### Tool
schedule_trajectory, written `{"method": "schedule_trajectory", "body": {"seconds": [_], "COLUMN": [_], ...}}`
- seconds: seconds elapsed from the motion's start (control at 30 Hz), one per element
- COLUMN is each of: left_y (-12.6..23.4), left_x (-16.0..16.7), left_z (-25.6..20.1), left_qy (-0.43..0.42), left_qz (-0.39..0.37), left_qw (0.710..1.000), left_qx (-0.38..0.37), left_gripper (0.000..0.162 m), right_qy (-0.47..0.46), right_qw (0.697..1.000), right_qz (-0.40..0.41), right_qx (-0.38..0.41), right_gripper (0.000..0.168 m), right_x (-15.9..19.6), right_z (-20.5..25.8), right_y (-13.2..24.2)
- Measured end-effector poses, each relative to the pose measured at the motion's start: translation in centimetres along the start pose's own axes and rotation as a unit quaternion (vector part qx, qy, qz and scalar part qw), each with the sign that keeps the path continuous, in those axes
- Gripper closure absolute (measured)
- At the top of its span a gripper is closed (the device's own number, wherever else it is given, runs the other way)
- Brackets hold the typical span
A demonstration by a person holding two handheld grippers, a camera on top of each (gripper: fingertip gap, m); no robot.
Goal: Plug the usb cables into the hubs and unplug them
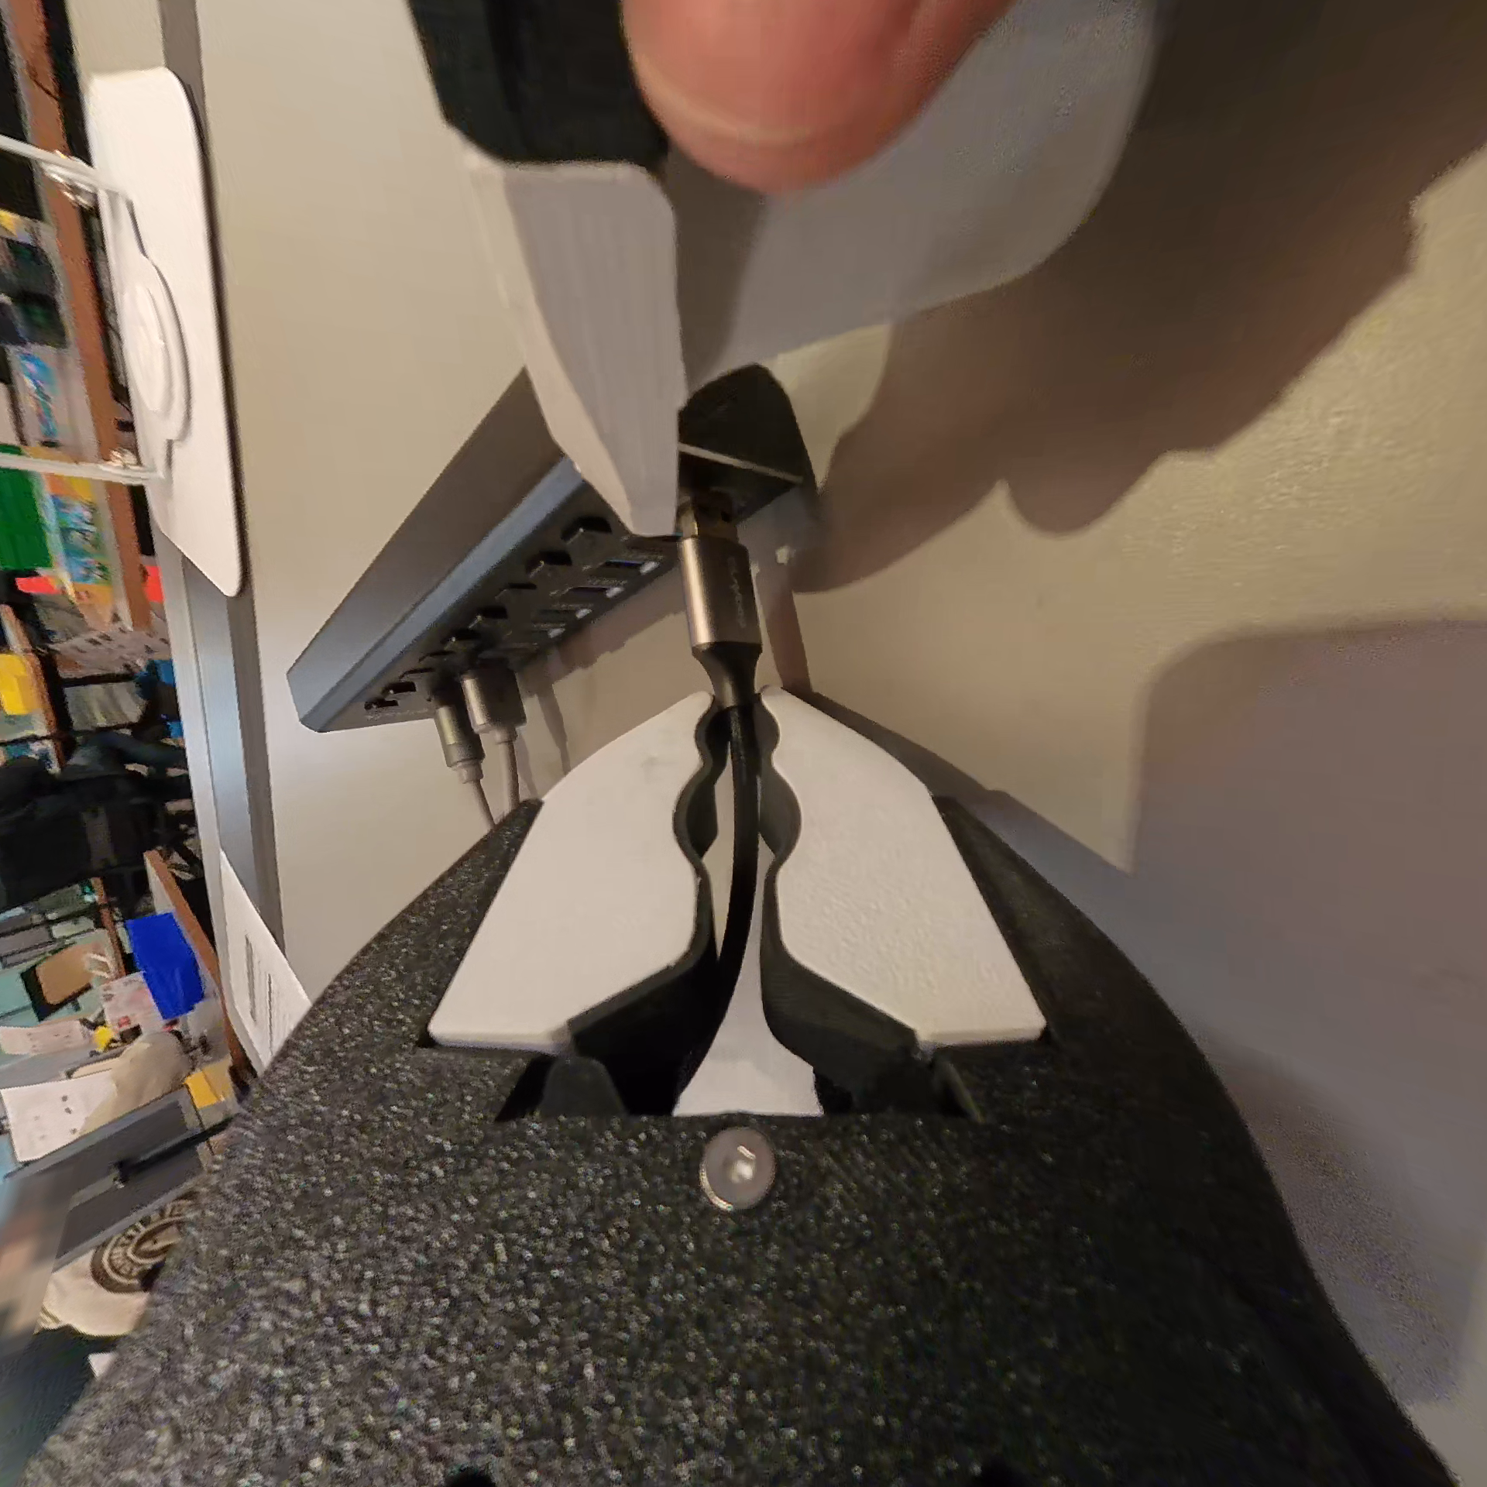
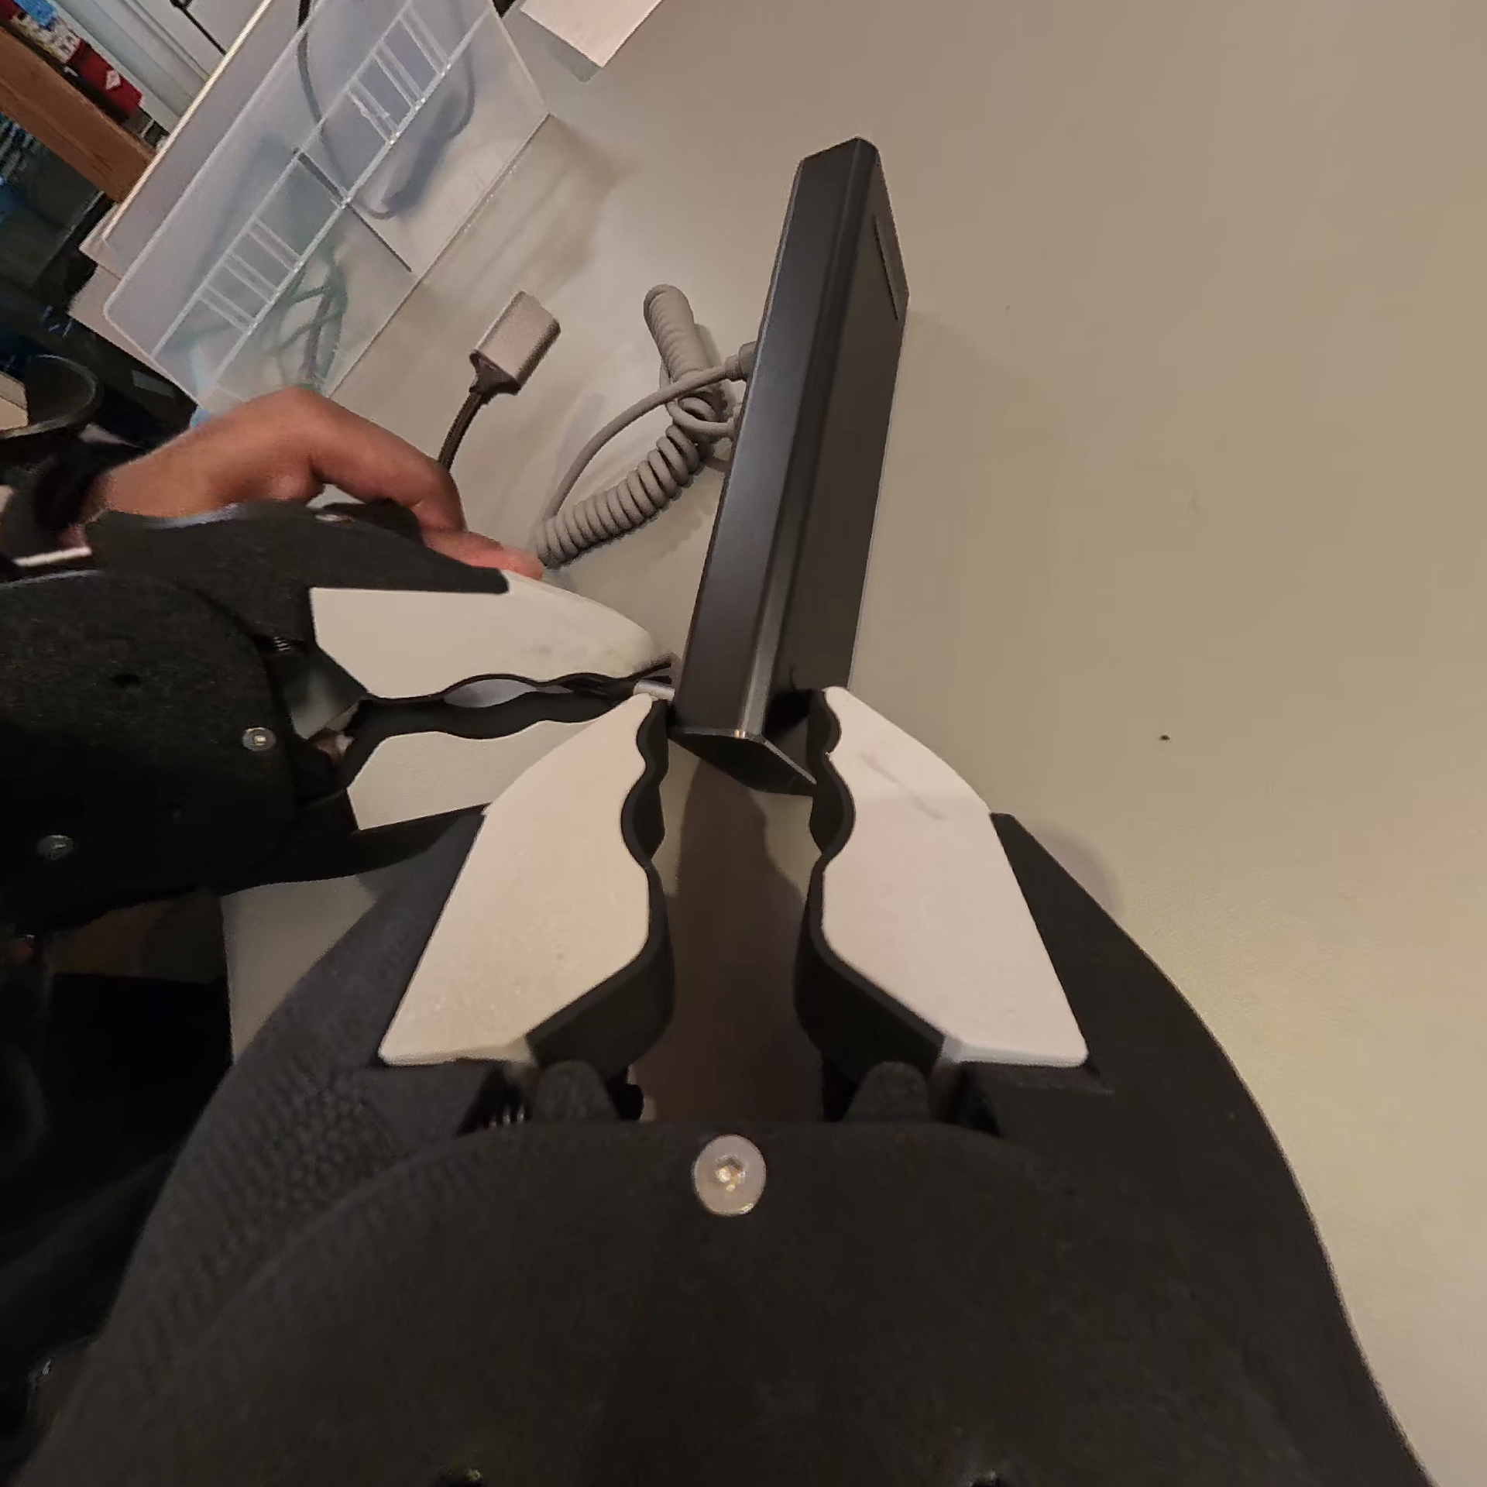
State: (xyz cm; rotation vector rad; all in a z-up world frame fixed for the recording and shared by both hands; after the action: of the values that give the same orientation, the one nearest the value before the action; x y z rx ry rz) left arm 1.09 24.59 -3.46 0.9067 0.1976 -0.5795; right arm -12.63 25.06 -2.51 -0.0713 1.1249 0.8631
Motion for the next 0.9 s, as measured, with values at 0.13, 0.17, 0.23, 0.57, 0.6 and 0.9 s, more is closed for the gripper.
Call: {"method": "schedule_trajectory", "body": {"seconds": [0.13, 0.17, 0.23, 0.57, 0.6, 0.9], "left_y": [0.2, 0.3, 0.3, 0.0, 0.0, 0.2], "left_x": [0.2, 0.2, 0.2, 0.4, 0.4, 0.5], "left_z": [-0.4, -0.4, -0.3, 0.2, 0.3, 0.6], "left_qy": [-0.009, -0.006, -0.003, -0.011, -0.014, -0.022], "left_qz": [-0.01, -0.01, -0.011, -0.037, -0.044, -0.08], "left_qw": [1.0, 1.0, 1.0, 0.999, 0.999, 0.996], "left_qx": [-0.015, -0.014, -0.008, 0.0, -0.007, -0.018], "left_gripper": [0.157, 0.157, 0.156, 0.158, 0.158, 0.158], "right_qy": [-0.02, -0.033, -0.049, 0.039, 0.046, 0.053], "right_qw": [0.999, 0.998, 0.997, 0.999, 0.999, 0.998], "right_qz": [0.001, -0.002, -0.008, 0.021, 0.015, -0.005], "right_qx": [-0.031, -0.044, -0.052, -0.009, -0.01, -0.021], "right_gripper": [0.132, 0.128, 0.125, 0.136, 0.136, 0.14], "right_x": [0.0, 0.0, 0.0, 0.0, -0.1, -0.5], "right_z": [-0.1, -0.2, -0.5, -0.1, -0.1, 0.0], "right_y": [0.2, 0.3, 0.6, 0.0, 0.1, 0.3]}}
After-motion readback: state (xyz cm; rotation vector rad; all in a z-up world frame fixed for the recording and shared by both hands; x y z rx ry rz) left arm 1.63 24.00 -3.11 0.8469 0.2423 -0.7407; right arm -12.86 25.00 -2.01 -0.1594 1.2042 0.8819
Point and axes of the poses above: each gripper's, where its closed fingertips meet, y back along the fingers, x out of its underside, z = x × y across the jaws, the point moved 9 cm from there along y, back along the fingers, and after that the axes turned 12 degrees about -z, right-handed, at the moved point
